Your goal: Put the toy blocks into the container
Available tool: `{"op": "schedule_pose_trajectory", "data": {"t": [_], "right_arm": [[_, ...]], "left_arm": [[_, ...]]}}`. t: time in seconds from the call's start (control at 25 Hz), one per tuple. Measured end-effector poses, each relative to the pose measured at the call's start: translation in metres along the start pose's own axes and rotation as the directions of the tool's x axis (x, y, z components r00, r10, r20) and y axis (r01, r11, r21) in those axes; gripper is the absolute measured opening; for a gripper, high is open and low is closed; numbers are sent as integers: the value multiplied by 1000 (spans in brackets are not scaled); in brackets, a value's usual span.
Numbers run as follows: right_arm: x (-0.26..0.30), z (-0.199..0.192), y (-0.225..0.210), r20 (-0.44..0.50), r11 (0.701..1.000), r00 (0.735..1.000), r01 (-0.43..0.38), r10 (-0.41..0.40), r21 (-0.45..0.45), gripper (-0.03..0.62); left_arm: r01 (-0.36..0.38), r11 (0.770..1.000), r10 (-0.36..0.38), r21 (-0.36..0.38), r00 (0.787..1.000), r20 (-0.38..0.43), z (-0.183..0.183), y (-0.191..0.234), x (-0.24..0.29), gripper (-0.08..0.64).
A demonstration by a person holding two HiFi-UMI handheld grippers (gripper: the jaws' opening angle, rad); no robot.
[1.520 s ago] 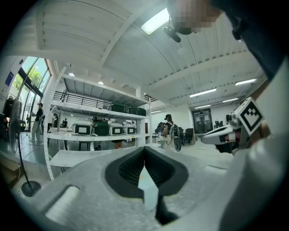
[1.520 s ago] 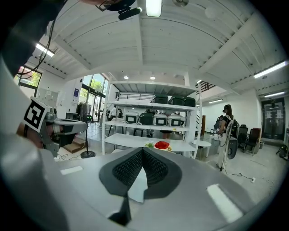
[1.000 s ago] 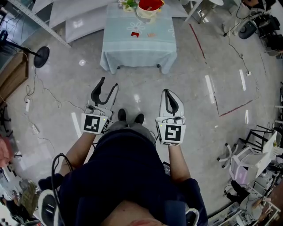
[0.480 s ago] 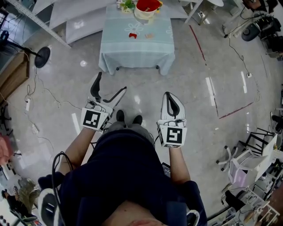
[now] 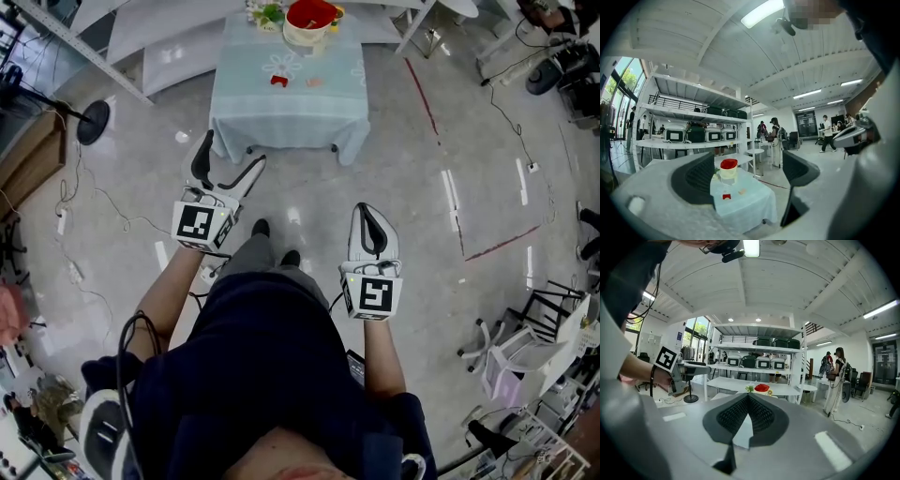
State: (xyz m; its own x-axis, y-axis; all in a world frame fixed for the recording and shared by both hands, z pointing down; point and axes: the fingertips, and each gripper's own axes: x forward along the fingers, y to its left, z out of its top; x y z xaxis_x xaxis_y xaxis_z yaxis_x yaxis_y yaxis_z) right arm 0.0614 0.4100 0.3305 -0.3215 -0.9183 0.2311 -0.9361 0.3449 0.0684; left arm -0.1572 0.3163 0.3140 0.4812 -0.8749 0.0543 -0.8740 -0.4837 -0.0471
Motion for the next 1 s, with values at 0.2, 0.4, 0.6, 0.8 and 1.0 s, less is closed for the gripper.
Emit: {"op": "schedule_pose_trajectory", "data": {"t": [0.2,0.4,0.6,0.8,1.0], "right_arm": [[19,4,-15,-17,1000,1000,11,-11,-2,-5],[76,-2,-31,-11,1000,1000,17,-18,-15,-5],[165,17,-50,-18,1000,1000,20,-20,-24,-5],[248,28,-62,-58,999,998,10,-12,-35,-5],[300,31,-75,-102,999,994,31,-34,-26,-5]], "left_arm": [[15,999,-15,45,1000,4,-1,14,47,469],[60,995,-60,82,998,-9,-26,41,118,469],[111,987,-105,112,993,-56,-57,87,204,469],[225,964,-204,140,967,-152,-102,118,273,468],[291,944,-246,155,935,-255,-158,141,315,463]]}}
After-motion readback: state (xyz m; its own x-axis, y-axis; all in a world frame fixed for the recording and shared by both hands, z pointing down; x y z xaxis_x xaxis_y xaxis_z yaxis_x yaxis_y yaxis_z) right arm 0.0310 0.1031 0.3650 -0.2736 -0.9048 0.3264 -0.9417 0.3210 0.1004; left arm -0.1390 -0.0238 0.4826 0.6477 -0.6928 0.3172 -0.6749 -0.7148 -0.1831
